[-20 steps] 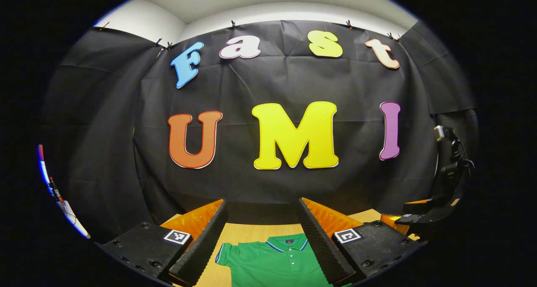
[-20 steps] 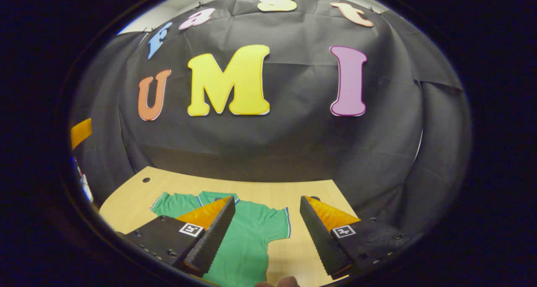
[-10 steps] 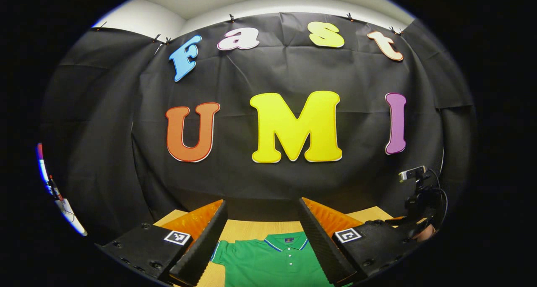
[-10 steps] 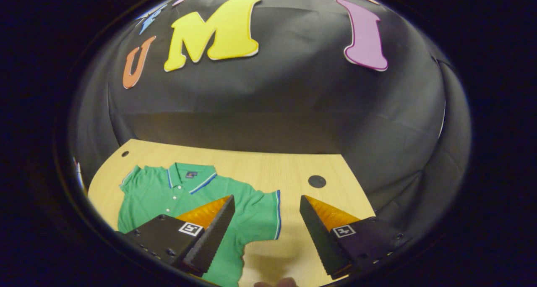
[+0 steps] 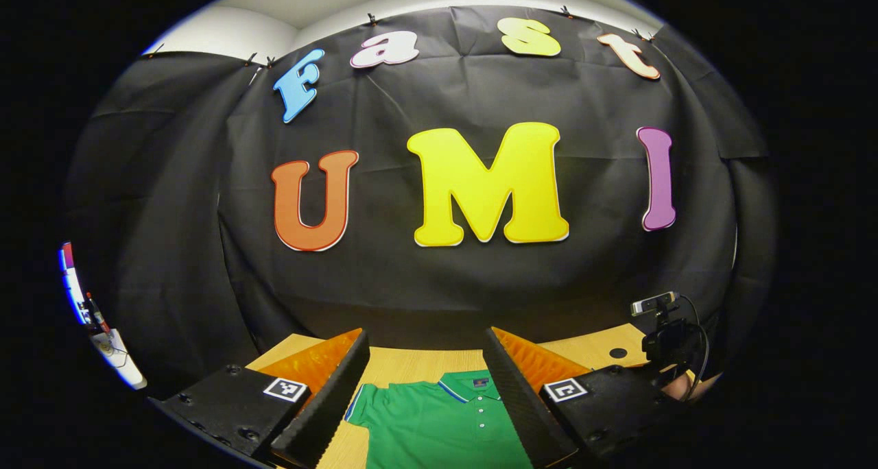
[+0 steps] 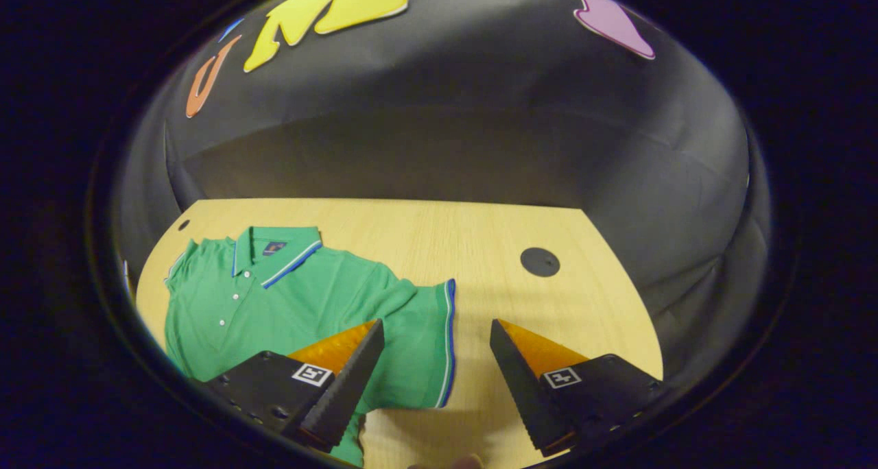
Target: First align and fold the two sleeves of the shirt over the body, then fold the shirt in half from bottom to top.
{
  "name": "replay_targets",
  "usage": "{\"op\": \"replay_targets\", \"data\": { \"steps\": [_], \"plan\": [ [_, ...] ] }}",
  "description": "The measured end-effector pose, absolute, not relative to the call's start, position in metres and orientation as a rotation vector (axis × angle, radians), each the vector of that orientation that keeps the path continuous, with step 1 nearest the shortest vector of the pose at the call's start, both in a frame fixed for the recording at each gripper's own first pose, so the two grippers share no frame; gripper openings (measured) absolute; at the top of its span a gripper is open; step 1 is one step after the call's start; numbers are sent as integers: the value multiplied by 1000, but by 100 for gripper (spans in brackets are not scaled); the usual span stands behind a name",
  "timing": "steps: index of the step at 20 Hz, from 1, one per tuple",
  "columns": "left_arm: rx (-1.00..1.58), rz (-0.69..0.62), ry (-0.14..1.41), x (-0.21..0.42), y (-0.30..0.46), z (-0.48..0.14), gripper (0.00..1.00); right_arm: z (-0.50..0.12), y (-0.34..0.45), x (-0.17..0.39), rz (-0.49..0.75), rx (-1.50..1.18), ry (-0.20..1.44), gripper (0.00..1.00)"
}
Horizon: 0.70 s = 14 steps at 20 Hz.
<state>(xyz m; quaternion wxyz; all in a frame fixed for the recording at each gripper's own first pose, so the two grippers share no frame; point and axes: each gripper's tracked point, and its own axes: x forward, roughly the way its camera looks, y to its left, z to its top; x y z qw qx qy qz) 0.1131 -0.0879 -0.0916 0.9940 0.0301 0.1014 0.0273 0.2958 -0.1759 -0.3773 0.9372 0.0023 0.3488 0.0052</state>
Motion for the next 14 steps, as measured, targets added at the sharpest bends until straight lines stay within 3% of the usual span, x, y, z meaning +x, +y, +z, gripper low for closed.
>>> {"op": "replay_targets", "data": {
  "steps": [5,9,10,11,12,13,14],
  "plan": [
    [93,52,245,114,-91,-104,100,-399,-180,301,9,34,744,89],
    [109,39,245,119,-98,-104,100,-410,-177,302,34,40,777,67],
    [113,36,241,122,-101,-104,100,-410,-176,301,39,42,783,56],
    [116,33,239,123,-103,-104,100,-411,-174,302,44,53,782,51],
    [120,33,241,124,-103,-105,100,-410,-175,301,45,66,784,36],
    [119,35,240,124,-104,-104,100,-408,-176,302,48,81,776,32],
    [114,33,241,124,-104,-104,100,-410,-176,303,53,114,776,20]
  ]
}}
